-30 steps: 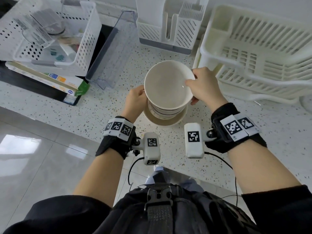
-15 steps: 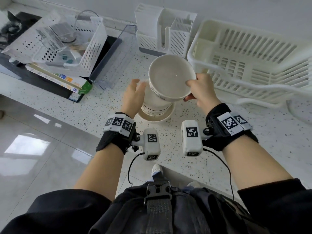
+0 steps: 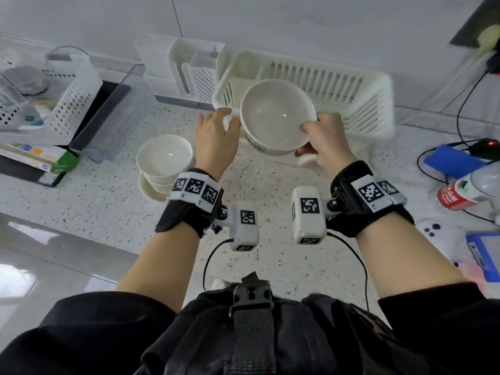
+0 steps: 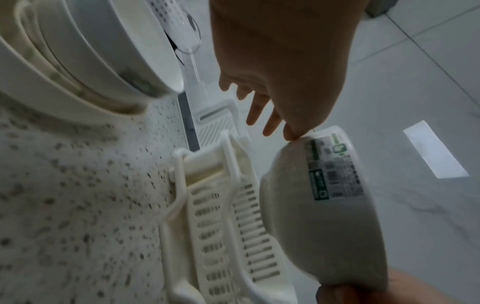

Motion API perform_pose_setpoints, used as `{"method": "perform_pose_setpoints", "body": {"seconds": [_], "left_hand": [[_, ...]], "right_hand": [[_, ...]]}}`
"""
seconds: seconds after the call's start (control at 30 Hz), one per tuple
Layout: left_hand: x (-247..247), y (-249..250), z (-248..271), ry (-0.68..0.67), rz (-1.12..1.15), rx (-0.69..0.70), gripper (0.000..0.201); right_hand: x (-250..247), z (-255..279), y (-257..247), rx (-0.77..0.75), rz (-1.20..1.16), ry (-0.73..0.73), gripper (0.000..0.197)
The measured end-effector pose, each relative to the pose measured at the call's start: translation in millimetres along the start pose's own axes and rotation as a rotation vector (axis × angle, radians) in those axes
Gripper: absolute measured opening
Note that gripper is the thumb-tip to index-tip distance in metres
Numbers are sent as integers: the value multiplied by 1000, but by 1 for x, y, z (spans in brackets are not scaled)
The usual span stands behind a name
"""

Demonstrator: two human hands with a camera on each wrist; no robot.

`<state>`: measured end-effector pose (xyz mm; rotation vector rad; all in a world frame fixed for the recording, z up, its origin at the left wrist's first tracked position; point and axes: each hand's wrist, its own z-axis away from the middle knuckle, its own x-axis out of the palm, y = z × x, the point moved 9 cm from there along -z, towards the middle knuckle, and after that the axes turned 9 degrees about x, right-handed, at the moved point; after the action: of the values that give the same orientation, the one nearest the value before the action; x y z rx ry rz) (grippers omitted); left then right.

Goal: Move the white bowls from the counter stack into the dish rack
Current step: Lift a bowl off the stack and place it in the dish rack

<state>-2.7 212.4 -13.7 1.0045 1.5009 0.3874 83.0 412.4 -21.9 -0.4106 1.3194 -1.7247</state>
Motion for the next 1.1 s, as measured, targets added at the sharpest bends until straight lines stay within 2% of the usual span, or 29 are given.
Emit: {"method": "perform_pose_setpoints", "body": {"seconds": [0.2, 0.33, 0.43, 0.5, 0.63, 0.87, 1.03, 1.1], "left_hand": [[69, 61, -16, -117, 74, 97, 38], [105, 89, -36, -214, 23, 144, 36], [130, 94, -52, -299, -42, 132, 36], [149, 88, -65, -382, -67, 127, 37], [183, 70, -91, -531, -93, 68, 39], [233, 46, -131, -671, -75, 48, 42], [257, 25, -139, -767, -118, 11, 43], [264, 20, -139, -808, -130, 4, 46]], "right_hand": [[-77, -27, 10, 30, -26, 101, 18], [-109, -55, 12, 60, -111, 145, 15], [-122, -82, 14, 85, -178, 171, 26], [-126, -102, 17, 117, -228, 189, 37], [-119, -140, 22, 200, -278, 177, 43], [-91, -202, 46, 345, -204, 164, 69], [-86, -219, 64, 423, -220, 188, 51], [-85, -223, 67, 442, -247, 185, 50]]}}
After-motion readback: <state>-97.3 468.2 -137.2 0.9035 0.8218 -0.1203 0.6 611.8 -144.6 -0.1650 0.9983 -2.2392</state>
